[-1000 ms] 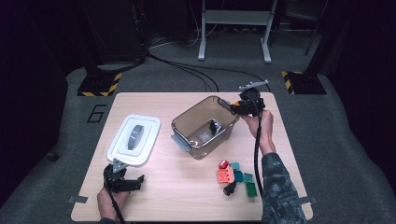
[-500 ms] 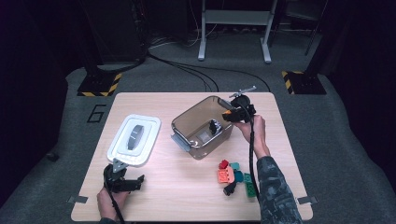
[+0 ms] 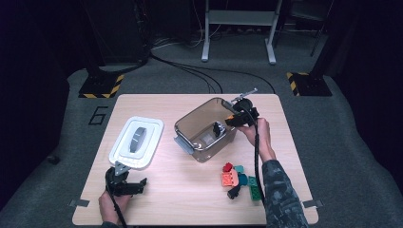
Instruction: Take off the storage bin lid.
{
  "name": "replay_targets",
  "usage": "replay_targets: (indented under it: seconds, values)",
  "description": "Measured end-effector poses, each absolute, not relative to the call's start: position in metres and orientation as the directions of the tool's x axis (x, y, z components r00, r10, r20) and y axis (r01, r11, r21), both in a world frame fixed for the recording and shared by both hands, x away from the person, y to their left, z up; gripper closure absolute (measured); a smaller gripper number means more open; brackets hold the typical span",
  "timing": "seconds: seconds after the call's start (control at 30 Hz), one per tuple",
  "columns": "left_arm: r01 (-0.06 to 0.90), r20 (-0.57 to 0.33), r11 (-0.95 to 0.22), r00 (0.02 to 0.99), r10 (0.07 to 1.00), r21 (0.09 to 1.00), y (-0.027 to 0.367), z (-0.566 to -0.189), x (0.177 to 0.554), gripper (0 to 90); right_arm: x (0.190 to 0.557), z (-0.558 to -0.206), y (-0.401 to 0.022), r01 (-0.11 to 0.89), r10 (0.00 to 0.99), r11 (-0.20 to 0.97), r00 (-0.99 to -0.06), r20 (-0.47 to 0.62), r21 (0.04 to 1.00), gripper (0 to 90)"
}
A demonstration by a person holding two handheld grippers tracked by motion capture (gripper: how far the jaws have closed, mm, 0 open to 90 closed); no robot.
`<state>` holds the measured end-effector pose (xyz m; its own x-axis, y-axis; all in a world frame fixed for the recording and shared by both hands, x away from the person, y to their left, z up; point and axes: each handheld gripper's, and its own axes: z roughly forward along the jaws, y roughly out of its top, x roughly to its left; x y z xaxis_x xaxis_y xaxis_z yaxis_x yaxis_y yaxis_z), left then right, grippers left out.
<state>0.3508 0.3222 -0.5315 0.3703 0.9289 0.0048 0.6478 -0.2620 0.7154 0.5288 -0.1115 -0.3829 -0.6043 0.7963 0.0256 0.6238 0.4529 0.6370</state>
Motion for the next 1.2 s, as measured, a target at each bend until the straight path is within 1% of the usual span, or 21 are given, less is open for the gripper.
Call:
replay_targets:
  seconds: [0.3,0.43,0.5,0.57,0.73,0.87,1.0,1.2]
  values:
    - [0.649,0.0,-0.256,0.367,0.93,0.716,0.322,-0.532,0.351,0.1,0.529,-0.386,-0.112,0.631,0.793,0.46,-0.609,0.032,0.625,58.0]
    - [0.648,0.004,-0.261,0.37,0.929,0.716,0.322,-0.532,0.351,0.1,0.529,-0.386,-0.112,0.636,0.792,0.459,-0.609,0.039,0.621,55.9]
    - [0.648,0.005,-0.262,0.371,0.929,0.715,0.322,-0.531,0.351,0.1,0.529,-0.386,-0.113,0.641,0.795,0.457,-0.606,0.04,0.617,48.5]
    - [0.648,0.005,-0.262,0.371,0.929,0.715,0.322,-0.531,0.351,0.1,0.528,-0.385,-0.114,0.637,0.793,0.455,-0.608,0.042,0.622,45.1]
    - [0.648,0.005,-0.262,0.371,0.929,0.715,0.322,-0.531,0.351,0.1,0.521,-0.377,-0.121,0.627,0.802,0.418,-0.595,0.058,0.657,30.0]
    - [0.648,0.005,-0.262,0.371,0.929,0.715,0.322,-0.531,0.351,0.1,0.511,-0.369,-0.128,0.604,0.802,0.396,-0.594,0.06,0.692,22.8]
    - [0.648,0.005,-0.263,0.371,0.929,0.715,0.322,-0.531,0.351,0.1,0.498,-0.364,-0.139,0.587,0.811,0.372,-0.583,0.056,0.719,17.9]
    - [0.647,0.006,-0.264,0.372,0.928,0.715,0.322,-0.531,0.351,0.1,0.48,-0.365,-0.157,0.579,0.818,0.347,-0.571,0.063,0.738,15.3]
